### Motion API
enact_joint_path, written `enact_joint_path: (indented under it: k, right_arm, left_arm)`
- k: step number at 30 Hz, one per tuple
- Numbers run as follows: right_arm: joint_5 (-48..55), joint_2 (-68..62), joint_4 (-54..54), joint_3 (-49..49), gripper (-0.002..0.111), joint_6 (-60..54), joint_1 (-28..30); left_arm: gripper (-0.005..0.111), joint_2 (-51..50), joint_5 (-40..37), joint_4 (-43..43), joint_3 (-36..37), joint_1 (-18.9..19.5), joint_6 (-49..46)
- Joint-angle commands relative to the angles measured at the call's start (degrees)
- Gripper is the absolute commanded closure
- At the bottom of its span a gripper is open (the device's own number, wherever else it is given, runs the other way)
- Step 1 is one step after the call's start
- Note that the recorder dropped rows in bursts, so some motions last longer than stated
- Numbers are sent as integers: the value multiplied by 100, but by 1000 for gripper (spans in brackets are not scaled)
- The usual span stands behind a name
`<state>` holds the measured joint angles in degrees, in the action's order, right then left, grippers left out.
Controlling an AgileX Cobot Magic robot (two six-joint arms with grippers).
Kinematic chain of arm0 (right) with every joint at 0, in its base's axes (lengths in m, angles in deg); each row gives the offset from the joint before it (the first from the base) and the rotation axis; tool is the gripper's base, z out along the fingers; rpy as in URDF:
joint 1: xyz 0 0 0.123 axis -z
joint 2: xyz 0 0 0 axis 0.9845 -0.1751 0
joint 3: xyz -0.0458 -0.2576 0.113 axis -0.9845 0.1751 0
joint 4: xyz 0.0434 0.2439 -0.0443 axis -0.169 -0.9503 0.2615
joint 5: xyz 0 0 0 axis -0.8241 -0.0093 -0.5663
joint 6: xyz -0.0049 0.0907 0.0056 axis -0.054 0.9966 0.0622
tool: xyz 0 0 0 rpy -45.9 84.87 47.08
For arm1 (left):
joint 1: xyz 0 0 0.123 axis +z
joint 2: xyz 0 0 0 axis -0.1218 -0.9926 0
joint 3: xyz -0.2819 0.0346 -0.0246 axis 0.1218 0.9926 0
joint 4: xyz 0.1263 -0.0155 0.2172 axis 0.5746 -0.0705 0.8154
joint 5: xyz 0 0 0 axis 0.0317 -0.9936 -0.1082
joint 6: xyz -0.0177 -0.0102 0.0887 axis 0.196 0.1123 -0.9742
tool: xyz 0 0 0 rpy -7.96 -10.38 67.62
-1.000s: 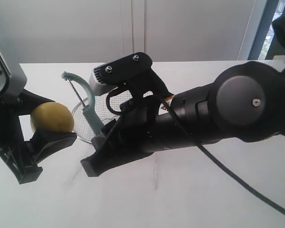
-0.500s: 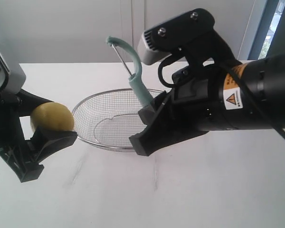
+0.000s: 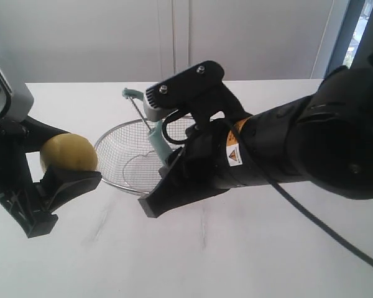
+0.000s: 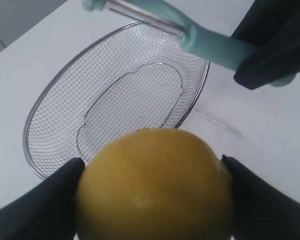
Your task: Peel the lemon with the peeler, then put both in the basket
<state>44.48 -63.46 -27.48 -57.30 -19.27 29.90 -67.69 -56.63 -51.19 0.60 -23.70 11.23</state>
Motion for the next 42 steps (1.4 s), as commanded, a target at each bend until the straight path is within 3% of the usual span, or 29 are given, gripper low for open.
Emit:
enact_joint_path:
  k: [1,12,42]
  right_arm:
    - [-321,-292,-199,25,108,21,-50]
    - [-757,-525,-268,14,108,7,-544]
    - [-758,-123,-377,14,108,7,-656]
  left_arm:
    - [107,22,-33,-113,26,-44,73]
    - [107,22,-8,-111,26,-44,62]
    - [107,22,-10,25,26,-44,62]
